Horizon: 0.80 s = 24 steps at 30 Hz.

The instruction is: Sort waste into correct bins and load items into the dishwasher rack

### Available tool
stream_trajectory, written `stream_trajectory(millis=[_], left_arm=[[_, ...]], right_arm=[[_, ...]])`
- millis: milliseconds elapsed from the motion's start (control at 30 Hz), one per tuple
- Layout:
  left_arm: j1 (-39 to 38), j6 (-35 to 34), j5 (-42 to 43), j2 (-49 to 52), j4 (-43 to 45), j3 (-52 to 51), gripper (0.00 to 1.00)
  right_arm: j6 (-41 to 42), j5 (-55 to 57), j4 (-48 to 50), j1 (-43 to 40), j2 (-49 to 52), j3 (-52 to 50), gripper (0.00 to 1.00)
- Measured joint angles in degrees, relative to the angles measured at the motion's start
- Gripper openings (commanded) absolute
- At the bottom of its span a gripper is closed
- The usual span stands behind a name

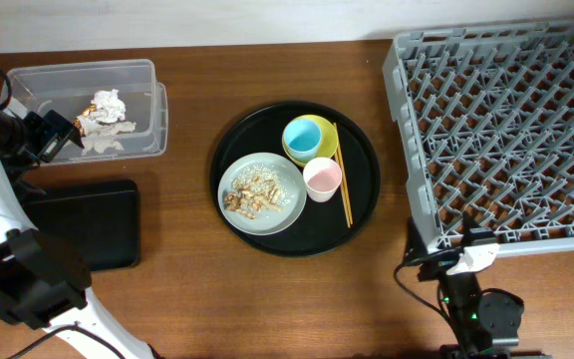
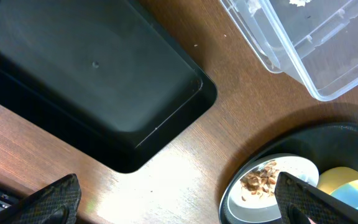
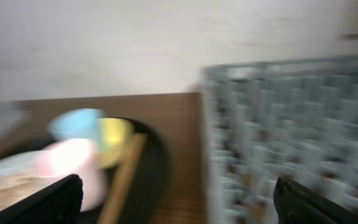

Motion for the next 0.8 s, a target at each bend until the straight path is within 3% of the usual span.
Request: stream_trajectory(millis=[100, 233, 467, 633, 733, 800], left_arm=[[0.0, 0.0, 0.1, 0.0, 0.0, 0.0, 0.99], [0.0, 0.0, 0.1, 0.0, 0.0, 0.0, 0.99], [0.0, 0.0, 0.2, 0.0, 0.0, 0.0, 0.99], [0.0, -0.2, 0.3, 0.0, 0.0, 0.0, 0.99], [0.0, -0.2, 0.3, 0.0, 0.0, 0.0, 0.99], [0.0, -0.2, 0.3, 0.0, 0.0, 0.0, 0.99]], right_arm=[[9.9, -15.5, 1.7, 0.0, 0.0, -0.1, 0.98], [29.5, -30.2, 10.6, 0.0, 0.1, -0.2, 0.98], [50.6, -31.3, 27.3, 0.0, 0.1, -0.2, 0.98], [57.0, -25.6, 27.5, 0.0, 0.3, 1.3, 0.98], [55.9, -24.1, 24.4, 0.0, 2.6, 6.2, 0.98], [52.3, -23.4, 17.2, 0.0, 5.5, 12.5, 0.98]])
